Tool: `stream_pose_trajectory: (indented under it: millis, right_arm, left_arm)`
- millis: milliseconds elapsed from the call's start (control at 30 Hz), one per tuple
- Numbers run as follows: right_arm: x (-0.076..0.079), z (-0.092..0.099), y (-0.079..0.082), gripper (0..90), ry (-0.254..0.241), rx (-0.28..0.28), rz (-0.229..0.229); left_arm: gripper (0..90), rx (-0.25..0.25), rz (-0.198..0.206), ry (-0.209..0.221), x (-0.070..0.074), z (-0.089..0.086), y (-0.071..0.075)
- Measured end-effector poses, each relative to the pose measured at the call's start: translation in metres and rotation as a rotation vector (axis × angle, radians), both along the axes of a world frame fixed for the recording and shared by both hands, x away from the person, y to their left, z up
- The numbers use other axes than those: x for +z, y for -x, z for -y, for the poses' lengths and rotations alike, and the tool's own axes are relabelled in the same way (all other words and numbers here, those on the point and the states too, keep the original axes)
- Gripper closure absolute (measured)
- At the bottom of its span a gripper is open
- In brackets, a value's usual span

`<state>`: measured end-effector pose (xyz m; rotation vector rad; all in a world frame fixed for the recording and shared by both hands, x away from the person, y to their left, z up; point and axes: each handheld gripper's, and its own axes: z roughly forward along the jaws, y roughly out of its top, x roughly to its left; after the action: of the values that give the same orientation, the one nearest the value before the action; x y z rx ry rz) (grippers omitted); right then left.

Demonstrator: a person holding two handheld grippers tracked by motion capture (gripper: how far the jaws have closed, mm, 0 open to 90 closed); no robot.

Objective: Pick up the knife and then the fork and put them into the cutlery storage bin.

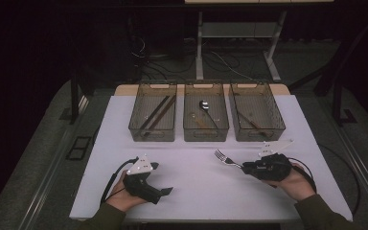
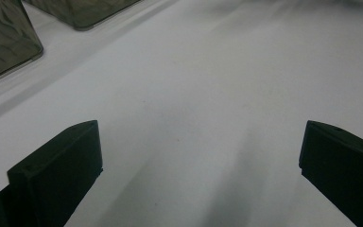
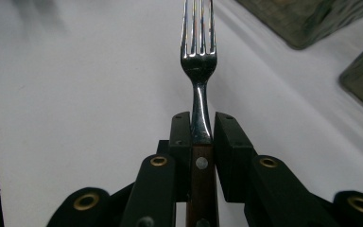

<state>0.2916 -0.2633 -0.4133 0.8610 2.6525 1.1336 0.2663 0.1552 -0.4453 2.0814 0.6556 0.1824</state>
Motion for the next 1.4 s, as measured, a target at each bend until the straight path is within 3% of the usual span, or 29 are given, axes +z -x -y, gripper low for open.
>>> stream_pose_trajectory:
  millis: [633, 900, 1400]
  right_arm:
    - [0.022, 0.022, -0.018, 77.5, -0.022, -0.060, 0.024]
    - [0.035, 0.031, -0.032, 77.5, -0.052, -0.100, 0.043]
    - [0.058, 0.039, -0.062, 77.5, -0.062, -0.163, 0.066]
  left_arm:
    - [0.0, -0.001, 0.000, -0.008, -0.002, -0.002, -0.001]
    - [0.0, -0.002, 0.004, -0.012, -0.002, -0.002, -0.001]
    - [0.0, -0.004, -0.006, -0.017, -0.002, 0.003, -0.001]
